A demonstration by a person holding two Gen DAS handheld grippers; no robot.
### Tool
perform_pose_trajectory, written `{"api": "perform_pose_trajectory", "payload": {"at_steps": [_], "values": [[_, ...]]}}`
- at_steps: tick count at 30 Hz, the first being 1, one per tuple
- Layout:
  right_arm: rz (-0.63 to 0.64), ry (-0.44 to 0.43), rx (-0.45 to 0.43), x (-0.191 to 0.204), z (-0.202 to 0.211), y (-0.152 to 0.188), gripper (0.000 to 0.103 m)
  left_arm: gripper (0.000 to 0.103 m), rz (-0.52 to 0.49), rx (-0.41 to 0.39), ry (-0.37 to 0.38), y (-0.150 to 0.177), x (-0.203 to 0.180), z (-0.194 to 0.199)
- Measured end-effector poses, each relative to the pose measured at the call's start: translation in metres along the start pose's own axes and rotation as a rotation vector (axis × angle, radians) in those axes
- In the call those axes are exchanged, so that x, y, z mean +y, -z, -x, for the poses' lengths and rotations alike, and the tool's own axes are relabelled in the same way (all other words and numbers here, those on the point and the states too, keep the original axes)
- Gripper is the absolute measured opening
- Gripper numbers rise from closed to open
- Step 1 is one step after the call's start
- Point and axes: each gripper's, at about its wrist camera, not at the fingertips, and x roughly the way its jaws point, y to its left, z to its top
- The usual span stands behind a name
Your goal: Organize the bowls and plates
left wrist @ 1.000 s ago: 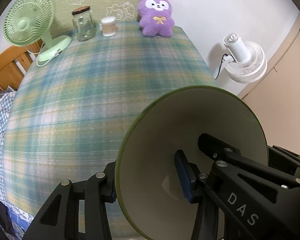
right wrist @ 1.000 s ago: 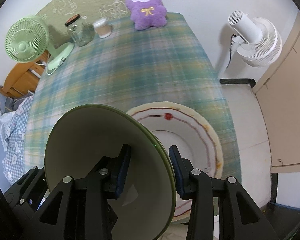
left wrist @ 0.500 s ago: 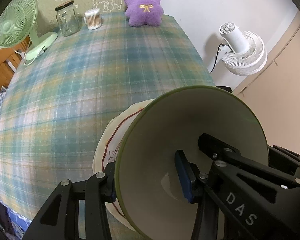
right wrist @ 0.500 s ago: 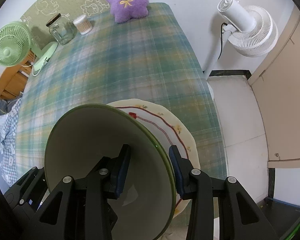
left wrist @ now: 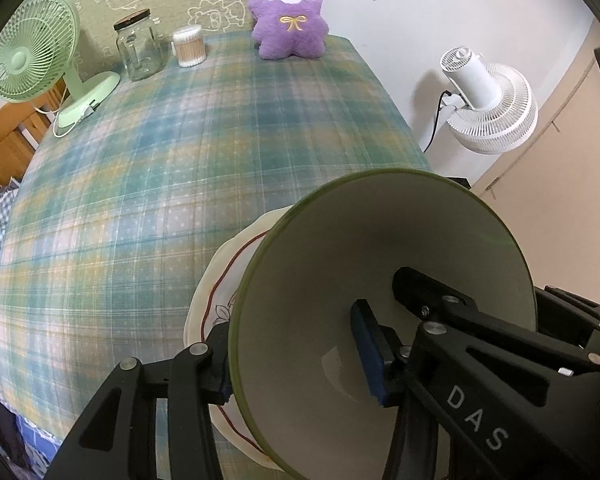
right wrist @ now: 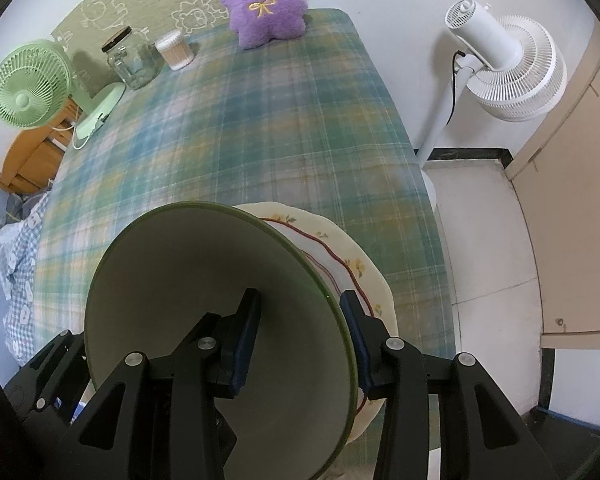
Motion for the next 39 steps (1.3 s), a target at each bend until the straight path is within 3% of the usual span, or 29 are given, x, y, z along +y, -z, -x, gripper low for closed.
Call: {"api": "perform_pose_trajectory", "payload": {"at_steps": [4,8,10,19,28,39], "values": [[0.031,0.076,-0.043,0.005,0.009,0.003,0.049,0.064,-0.009,-0.007,0.022,0.002,-0.002,0.005],[0.048,0.114,-0.099,0.008,0.023,0.008,0.067,0.077,-0.029,-0.032,0.026,0.003,-0.003,0.015],[0.054,0.109,-0.123,0.012,0.03,0.01,0.068,0.083,-0.041,-0.047,0.028,0.005,-0.001,0.021],[0.046,0.149,-0.208,0.037,0.062,0.017,0.075,0.087,-0.084,-0.135,0.035,0.006,0.018,0.055],[0.037,0.167,-0.357,0.104,0.101,0.029,0.075,0.089,-0.078,-0.271,0.034,0.009,0.082,0.102],[-0.005,0.159,-0.489,0.2,0.117,0.054,0.075,0.094,-0.059,-0.403,-0.027,0.024,0.196,0.145]]}}
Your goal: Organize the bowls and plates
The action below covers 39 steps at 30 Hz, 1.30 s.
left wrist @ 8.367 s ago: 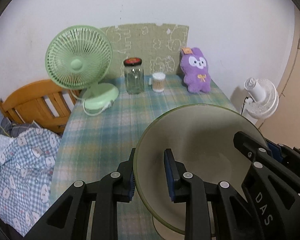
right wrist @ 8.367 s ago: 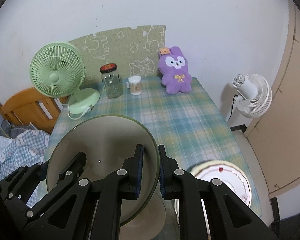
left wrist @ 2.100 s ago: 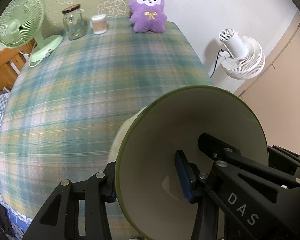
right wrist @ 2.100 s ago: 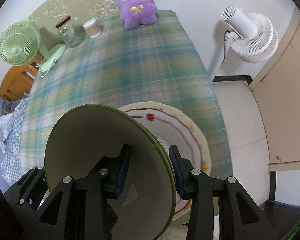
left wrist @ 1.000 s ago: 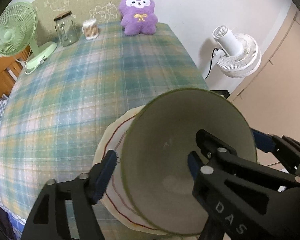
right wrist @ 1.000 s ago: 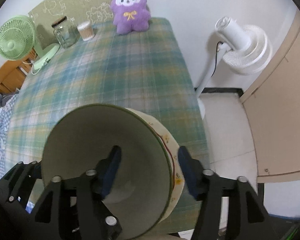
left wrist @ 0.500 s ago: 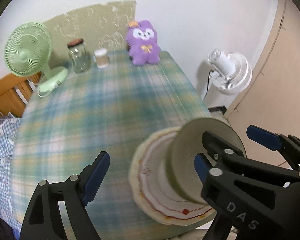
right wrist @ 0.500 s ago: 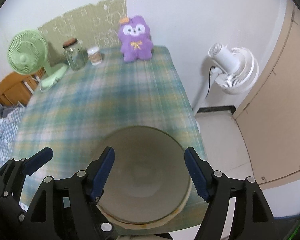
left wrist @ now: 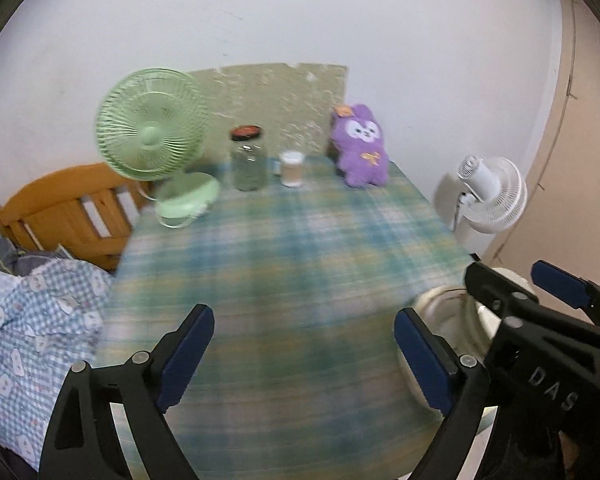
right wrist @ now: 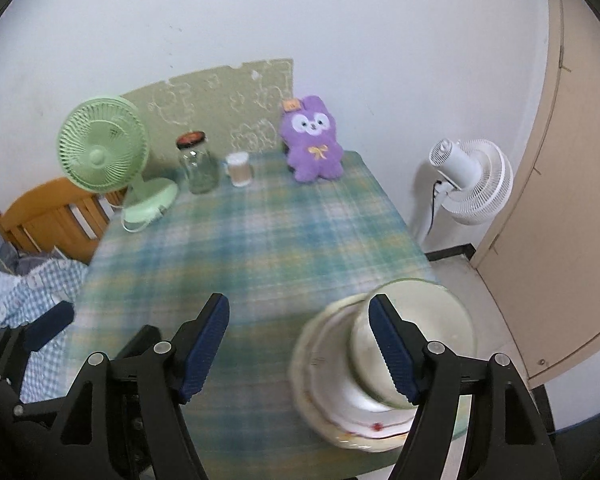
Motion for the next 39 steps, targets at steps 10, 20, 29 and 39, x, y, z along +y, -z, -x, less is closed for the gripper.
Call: {"api": "perform_pose_trajectory", "payload": {"at_steps": [10,20,29,39], "values": [[-0.056,-0.062,-0.047,0.044,0.009,0.033,0.08,0.101,-0.025,-0.104,-0.057,0.031,0.062,0.029],[-0.001,-0.054,-0.161,0.047,0.015,0.082,0.086,0.103,0.038,-0.198,-0.113,0.083,0.082,0.036],[0.044,-0.051,-0.217,0.05,0.022,0.123,0.09,0.103,0.073,-0.242,-0.095,0.116,0.085,0.042],[0.021,-0.042,-0.232,0.047,0.027,0.125,0.091,0.103,0.059,-0.272,-0.091,0.115,0.082,0.049]]}}
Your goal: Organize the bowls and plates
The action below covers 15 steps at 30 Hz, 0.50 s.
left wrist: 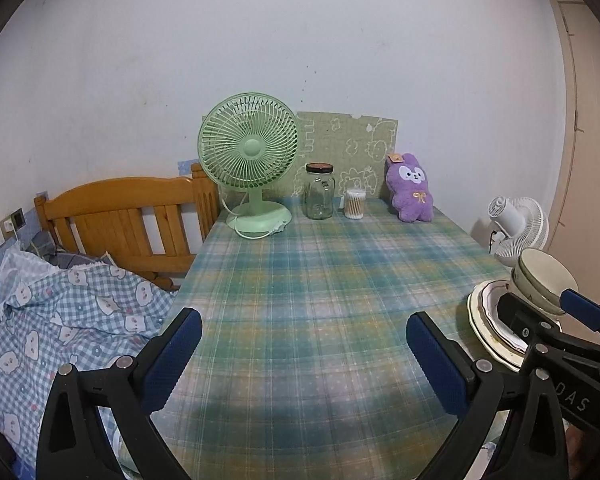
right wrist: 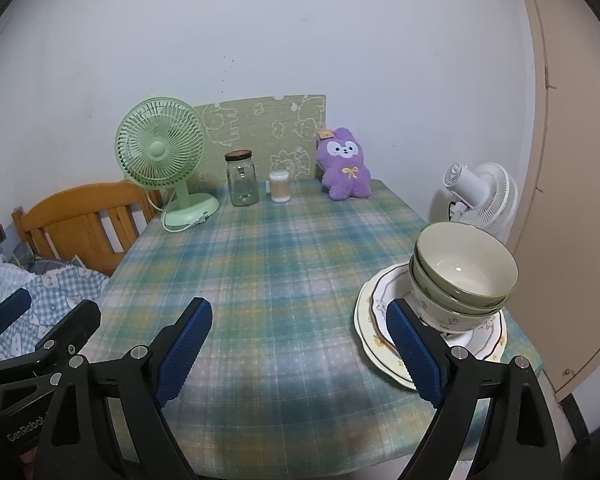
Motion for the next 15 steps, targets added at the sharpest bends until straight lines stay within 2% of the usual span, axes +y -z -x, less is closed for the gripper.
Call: {"api": "perform_pose_trajectory", "payload": {"at_steps": [15], "values": [[0.004,0.0,0.006,-0.005,0.0003,-0.0023,0.091,0.103,0.012,0.004,-0.003,-0.0004,-0.0025,-0.0011]]}}
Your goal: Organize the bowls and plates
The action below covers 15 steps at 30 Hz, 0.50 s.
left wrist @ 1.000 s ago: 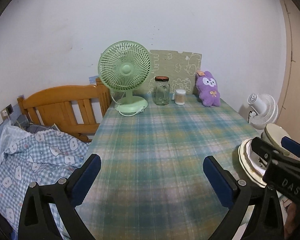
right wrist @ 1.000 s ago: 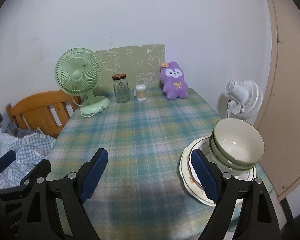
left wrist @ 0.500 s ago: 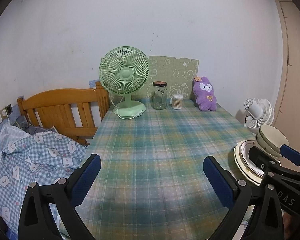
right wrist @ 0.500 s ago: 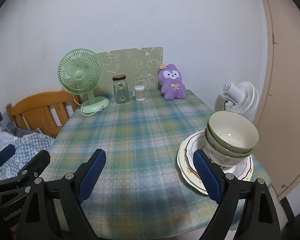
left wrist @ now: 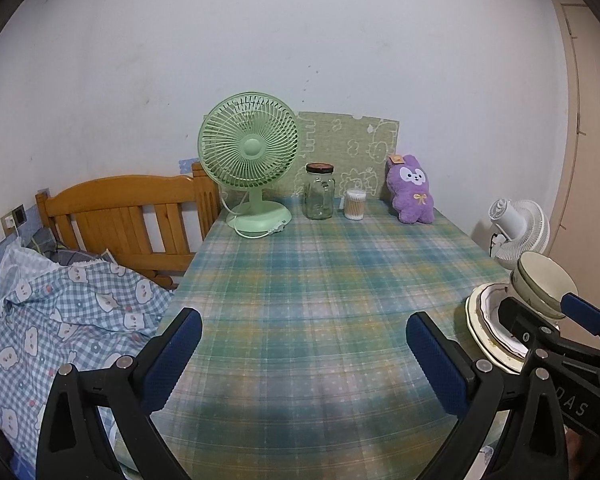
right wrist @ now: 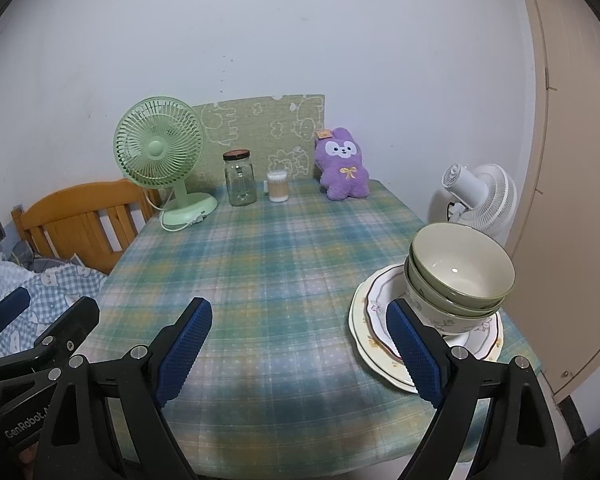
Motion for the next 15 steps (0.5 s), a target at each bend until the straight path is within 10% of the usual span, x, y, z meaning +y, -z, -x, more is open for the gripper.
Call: {"api": "perform_pose_trajectory", "payload": {"at_steps": [15], "values": [[0.01,-0.006,0.012,-0.011,-0.003,0.0,0.091,0.103,0.008,0.001,-0.004,-0.004,-0.01,0.0]]}}
